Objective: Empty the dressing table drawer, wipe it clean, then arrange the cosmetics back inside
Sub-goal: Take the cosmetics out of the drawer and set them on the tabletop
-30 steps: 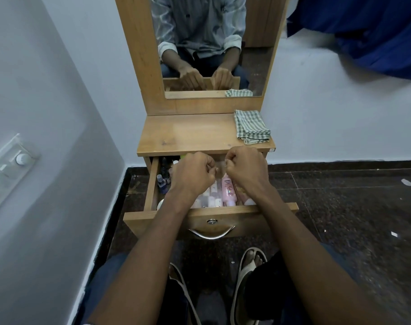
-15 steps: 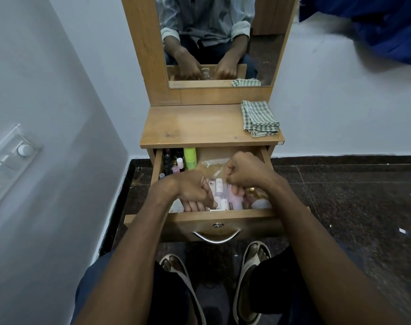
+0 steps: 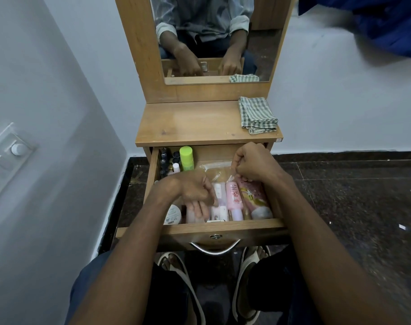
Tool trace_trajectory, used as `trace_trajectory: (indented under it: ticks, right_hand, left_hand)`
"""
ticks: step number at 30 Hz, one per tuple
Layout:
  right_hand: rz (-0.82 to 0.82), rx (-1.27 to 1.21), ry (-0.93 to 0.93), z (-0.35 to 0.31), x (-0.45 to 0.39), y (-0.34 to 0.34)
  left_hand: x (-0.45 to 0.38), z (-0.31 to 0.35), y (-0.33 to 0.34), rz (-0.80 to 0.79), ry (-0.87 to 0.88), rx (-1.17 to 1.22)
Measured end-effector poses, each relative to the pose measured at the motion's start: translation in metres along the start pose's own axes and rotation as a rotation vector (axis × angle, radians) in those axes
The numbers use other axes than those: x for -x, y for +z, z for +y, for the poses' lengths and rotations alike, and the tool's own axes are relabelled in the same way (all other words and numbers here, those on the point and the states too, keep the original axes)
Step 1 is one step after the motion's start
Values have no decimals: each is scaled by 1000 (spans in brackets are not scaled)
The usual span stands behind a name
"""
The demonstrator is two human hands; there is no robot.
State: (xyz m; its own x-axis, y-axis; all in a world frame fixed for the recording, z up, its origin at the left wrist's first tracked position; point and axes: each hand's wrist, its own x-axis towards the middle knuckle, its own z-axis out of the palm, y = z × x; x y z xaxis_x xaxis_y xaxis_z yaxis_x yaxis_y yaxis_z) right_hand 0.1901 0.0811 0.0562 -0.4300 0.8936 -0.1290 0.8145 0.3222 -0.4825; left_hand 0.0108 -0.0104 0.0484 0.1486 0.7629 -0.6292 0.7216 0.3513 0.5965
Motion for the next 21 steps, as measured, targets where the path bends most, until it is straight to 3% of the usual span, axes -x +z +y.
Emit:
trace_trajectory:
  ticks: [4, 6, 16, 19, 21]
  right_hand:
    - [165, 0, 97, 14, -1, 4]
    - [208, 8, 160, 14, 3, 4]
    - [68, 76, 227, 12, 10, -3]
    - [71, 22, 193, 17, 8, -3]
    - [69, -4, 183, 20, 6, -2]
  left_hand:
    - [-15, 1, 0, 525, 141, -12]
    - [-21, 9, 5, 617, 161, 23]
    - [-48, 51, 33, 331, 100, 122]
    - [-53, 55, 37, 376, 35, 105]
    - [-58, 55, 37, 409, 4, 214]
